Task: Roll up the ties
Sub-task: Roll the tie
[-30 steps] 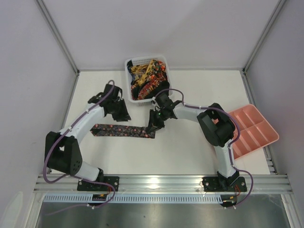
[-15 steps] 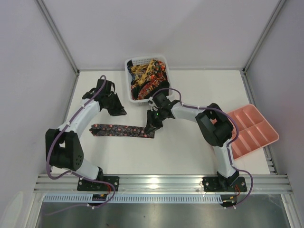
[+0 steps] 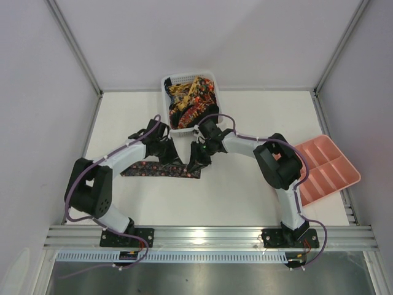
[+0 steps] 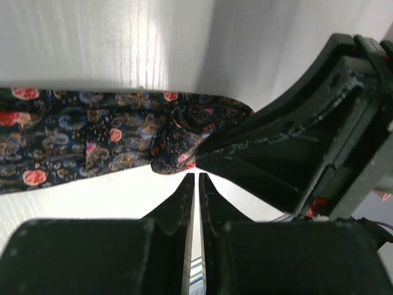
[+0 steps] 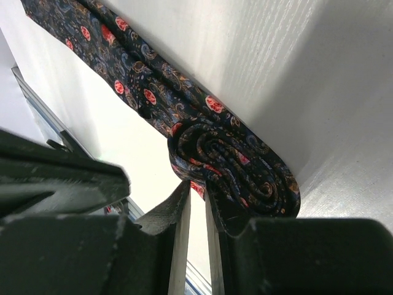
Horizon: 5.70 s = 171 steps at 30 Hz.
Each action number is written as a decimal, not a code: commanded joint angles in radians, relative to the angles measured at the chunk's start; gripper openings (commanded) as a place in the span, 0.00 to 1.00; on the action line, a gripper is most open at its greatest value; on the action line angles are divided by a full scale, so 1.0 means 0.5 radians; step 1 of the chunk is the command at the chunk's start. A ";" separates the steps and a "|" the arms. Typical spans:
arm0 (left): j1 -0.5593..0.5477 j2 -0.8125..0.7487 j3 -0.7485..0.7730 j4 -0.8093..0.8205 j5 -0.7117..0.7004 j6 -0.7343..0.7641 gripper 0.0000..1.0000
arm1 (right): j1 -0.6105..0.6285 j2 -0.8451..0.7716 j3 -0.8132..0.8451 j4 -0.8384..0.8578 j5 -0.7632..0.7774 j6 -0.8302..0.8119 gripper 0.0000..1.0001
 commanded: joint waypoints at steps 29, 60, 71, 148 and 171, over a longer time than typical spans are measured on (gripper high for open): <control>-0.028 0.419 0.108 0.267 0.086 -0.021 0.09 | -0.323 -0.502 -0.460 0.031 -0.141 -0.127 0.78; -0.040 0.388 0.065 0.254 0.046 0.001 0.08 | -0.108 -0.137 -0.614 0.762 0.156 0.413 0.57; -0.080 0.253 0.163 0.080 -0.122 0.102 0.10 | -0.136 -0.275 -0.571 0.284 0.217 0.223 0.15; -0.688 0.447 0.443 -0.264 -0.396 0.151 0.01 | 0.137 -0.232 -0.053 -0.873 0.665 0.082 0.11; -0.565 0.244 -0.036 0.282 0.120 -0.113 0.01 | 0.150 -0.352 -0.053 -0.793 0.475 0.024 0.55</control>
